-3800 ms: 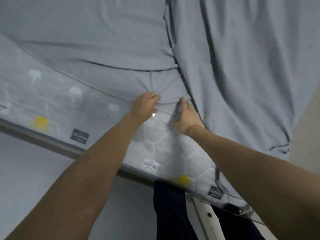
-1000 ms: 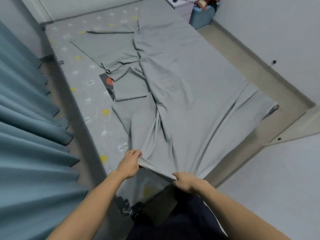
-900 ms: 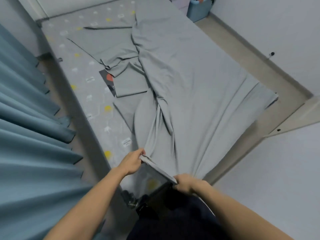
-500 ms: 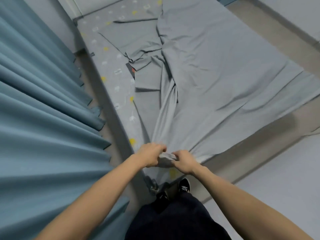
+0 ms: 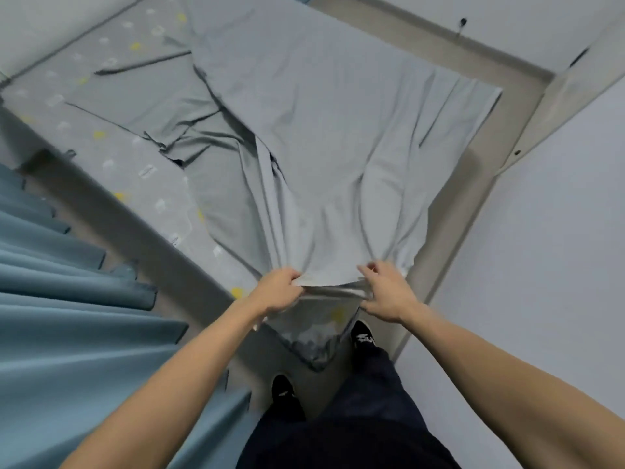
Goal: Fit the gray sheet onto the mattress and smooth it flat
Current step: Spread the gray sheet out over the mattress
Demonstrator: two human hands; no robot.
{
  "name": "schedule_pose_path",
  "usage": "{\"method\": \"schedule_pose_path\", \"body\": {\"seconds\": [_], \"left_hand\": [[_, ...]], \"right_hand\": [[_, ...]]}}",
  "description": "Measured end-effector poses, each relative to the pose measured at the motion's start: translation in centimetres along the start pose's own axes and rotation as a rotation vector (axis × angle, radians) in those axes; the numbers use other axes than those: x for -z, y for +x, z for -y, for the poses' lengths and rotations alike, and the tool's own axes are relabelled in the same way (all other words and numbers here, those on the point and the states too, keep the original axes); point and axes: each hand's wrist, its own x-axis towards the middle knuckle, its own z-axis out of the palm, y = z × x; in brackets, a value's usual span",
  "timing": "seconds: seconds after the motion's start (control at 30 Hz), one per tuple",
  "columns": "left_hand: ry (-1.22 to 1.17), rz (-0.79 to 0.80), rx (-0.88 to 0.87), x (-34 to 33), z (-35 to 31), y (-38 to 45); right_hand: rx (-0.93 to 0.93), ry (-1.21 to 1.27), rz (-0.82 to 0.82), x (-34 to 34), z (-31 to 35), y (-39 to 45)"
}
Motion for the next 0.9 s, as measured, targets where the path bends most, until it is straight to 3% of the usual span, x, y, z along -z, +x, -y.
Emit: {"method": "schedule_pose_path", "body": {"seconds": [0.1,0.17,0.27,0.37,0.43,0.57,0.67,0.77,0.83,0.9], "left_hand": [[0.014,0.335,0.003,-1.3,-0.2,-3.1],[0.077,0.452,-0.055,-2.2,1.1,-4.5],[0.364,0.255,-0.175,-3.5,4.0,-5.8],[0.463,-0.06,-0.151,-4.2,7.3,-6.7],[0.522,-0.134,-0.122,-4.3,9.4,-6.9],[0.314,0.114,-0.158,-5.8,10.4,-7.9],[0.122,0.303,-0.109,-7.6,8.5,-9.4],[-0.038,0.467,-0.042,-9.2,5.6,-10.8],[-0.025,0.525,-0.079,-10.4,4.9,-11.4],[0.143,0.477,-0.139,-11.6,5.6,-11.7]], "right_hand": [[0.103,0.254,0.04,-2.5,7.2,-1.6],[0.121,0.284,0.107,-4.2,11.8,-2.5],[0.065,0.29,0.029,-5.0,14.1,-5.1],[0.027,0.237,0.073,-5.1,12.5,-7.6],[-0.047,0.217,0.031,-5.4,11.1,-9.0],[-0.204,0.07,0.095,-6.6,9.7,-11.2],[-0.049,-0.022,0.081,-8.5,10.4,-11.7],[0.106,0.105,0.099,-9.6,13.3,-11.7],[0.108,0.142,0.147,-10.3,14.2,-12.1],[0.08,0.141,0.199,-11.3,13.5,-12.9]]}}
